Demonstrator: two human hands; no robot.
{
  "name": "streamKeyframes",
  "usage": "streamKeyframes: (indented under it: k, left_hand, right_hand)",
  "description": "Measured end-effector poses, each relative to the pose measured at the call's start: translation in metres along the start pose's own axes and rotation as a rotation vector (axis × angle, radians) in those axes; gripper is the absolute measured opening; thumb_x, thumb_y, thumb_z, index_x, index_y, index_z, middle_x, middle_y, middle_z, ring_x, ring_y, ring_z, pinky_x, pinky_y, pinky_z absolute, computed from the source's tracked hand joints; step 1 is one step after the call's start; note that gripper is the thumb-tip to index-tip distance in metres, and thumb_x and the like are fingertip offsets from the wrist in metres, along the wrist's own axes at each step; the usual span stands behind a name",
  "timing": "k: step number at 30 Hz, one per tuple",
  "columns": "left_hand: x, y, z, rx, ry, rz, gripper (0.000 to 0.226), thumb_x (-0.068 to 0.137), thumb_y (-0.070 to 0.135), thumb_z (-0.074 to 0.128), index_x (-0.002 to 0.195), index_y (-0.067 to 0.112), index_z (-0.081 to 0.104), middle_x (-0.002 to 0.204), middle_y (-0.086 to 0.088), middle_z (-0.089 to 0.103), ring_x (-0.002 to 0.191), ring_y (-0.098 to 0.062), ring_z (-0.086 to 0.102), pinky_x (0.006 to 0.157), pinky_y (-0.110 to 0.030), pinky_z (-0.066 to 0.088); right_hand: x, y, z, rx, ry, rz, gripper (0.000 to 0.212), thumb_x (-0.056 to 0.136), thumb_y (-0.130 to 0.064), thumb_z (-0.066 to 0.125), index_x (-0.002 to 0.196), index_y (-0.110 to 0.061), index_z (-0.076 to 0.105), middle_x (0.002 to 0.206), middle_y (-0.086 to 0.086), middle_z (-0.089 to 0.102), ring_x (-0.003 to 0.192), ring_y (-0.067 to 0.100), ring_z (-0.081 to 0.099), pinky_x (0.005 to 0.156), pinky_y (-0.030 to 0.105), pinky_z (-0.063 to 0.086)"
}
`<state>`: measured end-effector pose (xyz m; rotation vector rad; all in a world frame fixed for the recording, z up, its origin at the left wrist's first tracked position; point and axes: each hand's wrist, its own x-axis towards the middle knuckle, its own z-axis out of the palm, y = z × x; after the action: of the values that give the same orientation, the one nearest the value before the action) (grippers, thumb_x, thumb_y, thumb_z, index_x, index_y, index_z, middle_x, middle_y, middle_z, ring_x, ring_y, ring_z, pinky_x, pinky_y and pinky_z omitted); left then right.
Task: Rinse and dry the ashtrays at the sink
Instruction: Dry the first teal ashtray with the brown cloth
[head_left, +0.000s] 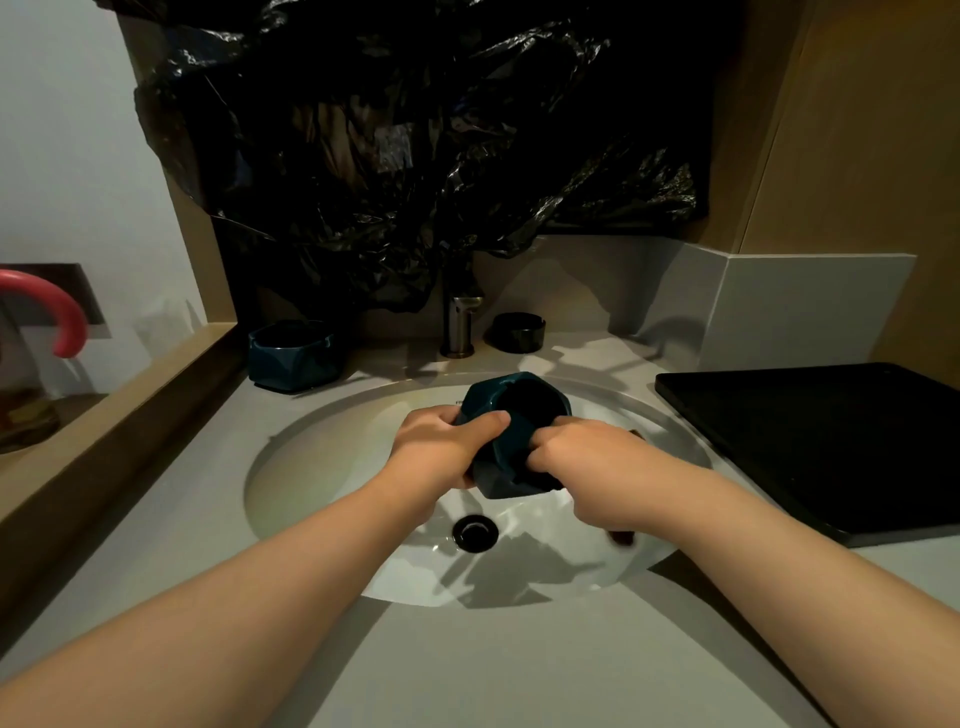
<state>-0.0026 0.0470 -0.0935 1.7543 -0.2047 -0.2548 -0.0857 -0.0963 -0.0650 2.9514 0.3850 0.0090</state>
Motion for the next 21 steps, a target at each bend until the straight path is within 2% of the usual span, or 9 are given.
streamKeyframes:
  k: [2, 4, 6, 9, 10, 12, 15, 18, 21]
  left_hand:
    - [0.0, -0.001, 0.0, -0.005, -0.003, 0.001, 0.036, 0.075, 0.036, 0.076, 0.092, 0.004, 0.07, 0.086, -0.016, 0.074, 0.08, -0.033, 0.071, 0.075, -0.046, 0.06]
    - [-0.003, -0.002, 0.001, 0.013, -0.02, 0.002, 0.032, 0.076, 0.034, 0.077, 0.089, 0.005, 0.07, 0.083, -0.014, 0.073, 0.072, -0.028, 0.069, 0.068, -0.036, 0.059]
    - [-0.005, -0.002, 0.003, 0.015, -0.036, 0.005, 0.029, 0.076, 0.034, 0.077, 0.088, 0.008, 0.07, 0.081, -0.012, 0.071, 0.067, -0.023, 0.066, 0.062, -0.032, 0.053]
    - [-0.005, -0.001, 0.003, 0.017, -0.034, 0.006, 0.025, 0.077, 0.035, 0.076, 0.088, 0.013, 0.07, 0.081, -0.007, 0.071, 0.068, -0.021, 0.066, 0.058, -0.029, 0.051]
    - [-0.004, -0.001, 0.003, 0.025, -0.032, 0.005, 0.024, 0.077, 0.036, 0.076, 0.088, 0.015, 0.07, 0.082, -0.007, 0.072, 0.071, -0.023, 0.068, 0.059, -0.03, 0.053]
    - [-0.003, -0.001, 0.002, 0.035, -0.022, 0.004, 0.026, 0.077, 0.037, 0.076, 0.089, 0.015, 0.07, 0.086, -0.01, 0.073, 0.079, -0.027, 0.07, 0.068, -0.036, 0.057]
    - [0.001, -0.003, 0.0, 0.051, 0.008, -0.017, 0.037, 0.075, 0.04, 0.076, 0.091, 0.007, 0.071, 0.086, -0.015, 0.073, 0.076, -0.03, 0.071, 0.069, -0.037, 0.058]
    - [0.004, -0.003, -0.001, 0.099, 0.03, -0.062, 0.046, 0.072, 0.045, 0.076, 0.093, 0.003, 0.071, 0.08, -0.015, 0.073, 0.07, -0.03, 0.071, 0.073, -0.042, 0.061]
    - [0.004, -0.001, 0.0, 0.104, 0.023, -0.119, 0.042, 0.077, 0.046, 0.073, 0.093, 0.008, 0.069, 0.082, -0.012, 0.073, 0.07, -0.028, 0.073, 0.074, -0.042, 0.061]
  right_hand:
    - [0.0, -0.001, 0.002, 0.129, -0.004, 0.039, 0.031, 0.081, 0.002, 0.05, 0.105, -0.015, 0.061, 0.102, 0.002, 0.058, 0.093, 0.021, 0.054, 0.08, 0.039, 0.05]
    - [0.0, -0.001, 0.003, 0.388, -0.047, 0.095, 0.021, 0.084, -0.004, 0.055, 0.102, -0.014, 0.061, 0.098, 0.004, 0.062, 0.088, 0.022, 0.059, 0.08, 0.039, 0.052]
    - [0.0, -0.002, 0.001, 0.678, -0.038, 0.151, 0.014, 0.085, -0.006, 0.059, 0.097, -0.012, 0.063, 0.092, 0.008, 0.065, 0.085, 0.023, 0.062, 0.078, 0.034, 0.052]
    - [0.0, -0.006, -0.002, 1.187, -0.025, 0.238, 0.019, 0.087, 0.002, 0.057, 0.094, -0.012, 0.067, 0.085, 0.009, 0.068, 0.079, 0.02, 0.066, 0.074, 0.029, 0.055]
    - [0.0, -0.006, -0.002, 1.267, -0.026, 0.245, 0.022, 0.087, 0.003, 0.056, 0.094, -0.013, 0.068, 0.085, 0.009, 0.068, 0.079, 0.021, 0.067, 0.075, 0.03, 0.056]
    - [0.002, -0.004, -0.001, 1.138, -0.014, 0.216, 0.021, 0.087, 0.001, 0.057, 0.096, -0.015, 0.068, 0.089, 0.008, 0.069, 0.084, 0.022, 0.068, 0.08, 0.033, 0.056]
    - [0.004, -0.004, 0.0, 0.604, -0.053, 0.081, 0.026, 0.085, 0.001, 0.053, 0.102, -0.014, 0.066, 0.097, 0.003, 0.064, 0.09, 0.022, 0.061, 0.08, 0.034, 0.052]
    - [0.003, -0.011, 0.0, 0.05, -0.093, -0.031, 0.023, 0.082, 0.005, 0.045, 0.091, -0.011, 0.058, 0.091, 0.001, 0.048, 0.085, 0.021, 0.047, 0.068, 0.031, 0.04]
    - [0.003, -0.011, 0.0, -0.242, -0.024, -0.092, 0.024, 0.087, -0.001, 0.046, 0.1, -0.012, 0.063, 0.09, 0.001, 0.049, 0.084, 0.02, 0.039, 0.074, 0.034, 0.041]
